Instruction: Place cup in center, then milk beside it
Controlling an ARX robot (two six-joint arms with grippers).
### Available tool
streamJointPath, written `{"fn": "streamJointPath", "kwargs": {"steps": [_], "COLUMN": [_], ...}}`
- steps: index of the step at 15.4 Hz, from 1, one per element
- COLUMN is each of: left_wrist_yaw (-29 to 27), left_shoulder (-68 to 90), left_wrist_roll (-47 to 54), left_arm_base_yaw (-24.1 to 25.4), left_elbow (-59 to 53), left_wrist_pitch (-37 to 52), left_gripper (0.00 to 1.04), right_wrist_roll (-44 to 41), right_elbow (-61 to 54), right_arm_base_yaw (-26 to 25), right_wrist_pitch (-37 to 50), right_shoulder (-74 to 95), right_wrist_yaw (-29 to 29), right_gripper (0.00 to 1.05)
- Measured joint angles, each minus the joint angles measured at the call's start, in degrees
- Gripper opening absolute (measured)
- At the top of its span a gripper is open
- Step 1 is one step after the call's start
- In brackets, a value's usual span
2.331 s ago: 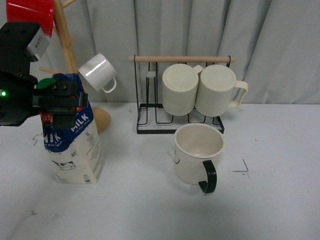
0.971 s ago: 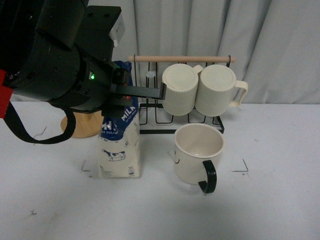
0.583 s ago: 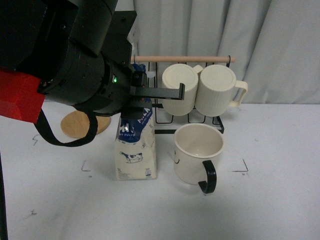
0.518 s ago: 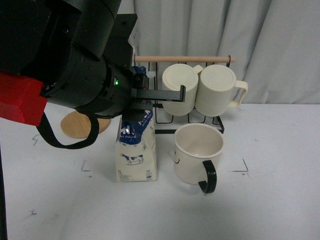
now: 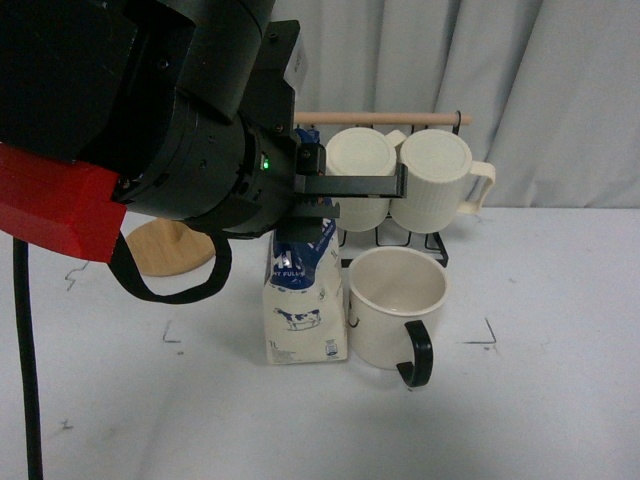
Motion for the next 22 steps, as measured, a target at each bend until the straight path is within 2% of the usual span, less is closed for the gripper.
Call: {"fn": "streamJointPath", "kwargs": {"steps": [6, 9, 14, 15, 17, 20, 21, 22], "left_wrist_yaw": [0.5, 2.0, 5.0, 5.7, 6.6, 9.7, 9.1, 0.2], "left_shoulder": [0.4, 0.4, -6.3, -9.2, -16.0, -27.9, -31.6, -36.6], "left_wrist_roll": [0.4, 0.1, -1.4, -1.8, -1.5, 1.7, 4.3, 9.0], "left_arm_base_yaw": [0.1, 0.0, 1.2, 2.0, 3.9, 9.9, 12.2, 13.7], "left_elbow": [-1.8, -1.5, -1.4, -1.4, -2.8, -7.6, -8.7, -14.7], "left_wrist_pitch": [1.9, 2.6, -0.7, -1.2, 0.1, 0.0, 0.9, 12.1], "left_gripper": [0.04, 0.35, 0.94, 0.99, 0.98, 0.98, 0.97, 0.84], "right_wrist_roll": [0.0, 0.0, 0.0, 0.0, 0.0, 0.0, 0.0, 0.0], "right_elbow": [0.0, 0.0, 0.0, 0.0, 0.0, 0.0, 0.0, 0.0], "right_arm_base_yaw": [0.0, 0.0, 0.0, 0.0, 0.0, 0.0, 0.0, 0.0], "right_wrist_pitch": [0.0, 0.0, 0.0, 0.0, 0.0, 0.0, 0.0, 0.0], "right_shoulder": [0.0, 0.0, 0.0, 0.0, 0.0, 0.0, 0.0, 0.0], "right_wrist_yaw": [0.0, 0.0, 0.0, 0.0, 0.0, 0.0, 0.0, 0.0], "right_gripper": [0.98, 0.98, 0.98, 0.98, 0.98, 0.98, 0.98, 0.98]}}
